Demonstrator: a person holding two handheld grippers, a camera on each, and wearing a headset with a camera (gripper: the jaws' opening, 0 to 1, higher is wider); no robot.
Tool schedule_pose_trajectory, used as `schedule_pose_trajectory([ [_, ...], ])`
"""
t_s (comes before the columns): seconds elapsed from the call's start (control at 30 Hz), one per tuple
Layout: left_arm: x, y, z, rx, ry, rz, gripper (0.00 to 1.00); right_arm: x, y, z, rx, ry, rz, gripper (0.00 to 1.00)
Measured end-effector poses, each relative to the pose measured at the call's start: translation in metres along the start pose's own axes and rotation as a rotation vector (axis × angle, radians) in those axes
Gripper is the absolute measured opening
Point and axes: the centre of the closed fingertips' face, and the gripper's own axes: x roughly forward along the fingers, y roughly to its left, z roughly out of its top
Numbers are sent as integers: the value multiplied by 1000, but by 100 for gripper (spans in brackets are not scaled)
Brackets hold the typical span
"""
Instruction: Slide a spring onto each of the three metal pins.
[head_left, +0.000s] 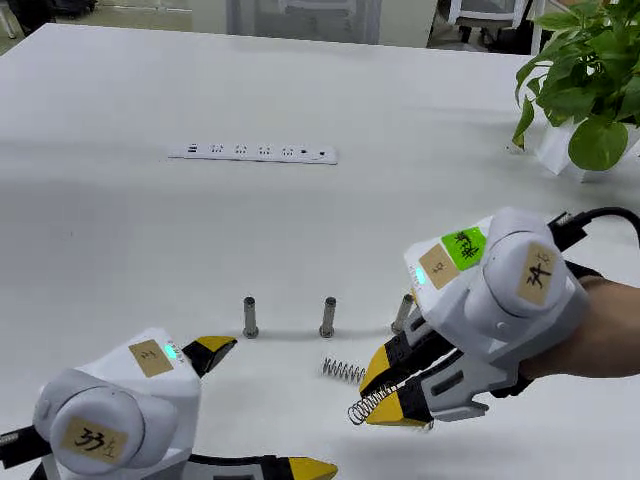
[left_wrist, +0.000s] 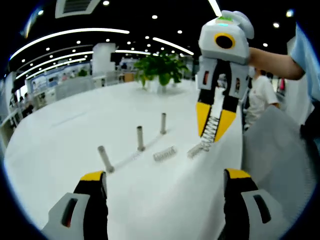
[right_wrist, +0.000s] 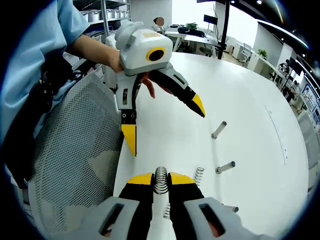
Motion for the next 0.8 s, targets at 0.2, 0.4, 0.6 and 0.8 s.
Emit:
schedule_pose_trajectory([
  [0.2, -6, 8, -2, -30, -3, 36, 100, -1, -9, 0, -39, 34, 5, 12],
  [0.4, -7, 7, -5, -41, -3, 47, 100, -8, -31, 10, -89, 68, -2, 12],
  [0.6, -7, 5, -10, -21, 18, 57, 100, -9, -47, 21, -152, 114, 15, 12],
  [0.8, -11, 2, -11, -20, 22, 62, 100, -4, -59, 29, -223, 179, 44, 12],
])
